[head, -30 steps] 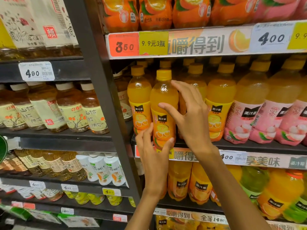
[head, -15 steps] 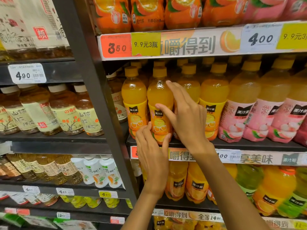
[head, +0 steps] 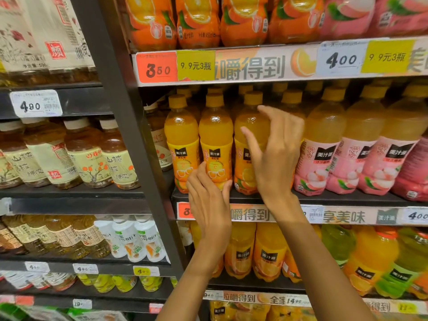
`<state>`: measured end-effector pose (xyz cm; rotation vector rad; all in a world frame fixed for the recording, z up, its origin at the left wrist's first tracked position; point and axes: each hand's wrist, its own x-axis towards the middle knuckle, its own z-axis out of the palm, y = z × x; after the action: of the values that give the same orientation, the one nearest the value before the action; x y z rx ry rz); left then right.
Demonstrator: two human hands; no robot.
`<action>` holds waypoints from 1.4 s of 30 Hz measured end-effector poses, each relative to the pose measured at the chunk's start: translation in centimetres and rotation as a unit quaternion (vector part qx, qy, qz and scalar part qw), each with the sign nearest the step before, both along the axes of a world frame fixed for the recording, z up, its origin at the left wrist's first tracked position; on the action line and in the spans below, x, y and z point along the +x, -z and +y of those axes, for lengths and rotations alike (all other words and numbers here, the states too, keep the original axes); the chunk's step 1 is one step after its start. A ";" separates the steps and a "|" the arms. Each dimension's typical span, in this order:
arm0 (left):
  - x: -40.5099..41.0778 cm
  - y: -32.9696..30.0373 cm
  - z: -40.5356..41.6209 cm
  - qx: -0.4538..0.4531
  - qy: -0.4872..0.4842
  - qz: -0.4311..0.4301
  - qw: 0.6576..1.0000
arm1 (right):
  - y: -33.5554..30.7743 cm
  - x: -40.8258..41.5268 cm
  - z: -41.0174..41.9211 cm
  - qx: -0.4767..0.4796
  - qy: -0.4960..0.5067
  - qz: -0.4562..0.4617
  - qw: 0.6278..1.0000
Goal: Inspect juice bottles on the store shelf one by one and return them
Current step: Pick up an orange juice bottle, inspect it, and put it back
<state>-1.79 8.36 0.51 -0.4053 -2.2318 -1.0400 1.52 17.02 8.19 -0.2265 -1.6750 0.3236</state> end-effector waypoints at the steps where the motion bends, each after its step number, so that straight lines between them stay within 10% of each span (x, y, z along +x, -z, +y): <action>1: 0.3 0.4 -0.2 0.008 0.006 -0.002 1.000 | -0.3 -0.1 0.3 0.012 0.037 -0.014 0.999; 8: 2.4 0.5 0.1 0.073 0.086 0.042 0.993 | -0.6 -0.4 1.5 0.080 0.145 -0.164 0.973; 16: 3.0 0.3 0.7 0.052 0.214 -0.060 0.974 | -0.3 2.2 1.2 -0.016 -0.100 -0.139 0.985; 21: 3.1 0.5 0.5 0.071 0.240 -0.069 0.966 | 0.1 3.8 1.3 -0.177 -0.396 -0.160 0.887; 32: 5.8 0.1 -1.9 0.144 0.375 -0.200 0.894 | 0.4 7.3 2.0 -0.449 -0.534 -0.021 0.716; 42: 8.6 0.2 -3.8 0.154 0.498 -0.420 0.743 | 1.6 7.6 3.1 -0.552 -0.606 -0.033 0.572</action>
<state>6.77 4.57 0.32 -1.2568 -2.4473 -2.5288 9.09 20.15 6.56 0.0712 -1.1844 2.4524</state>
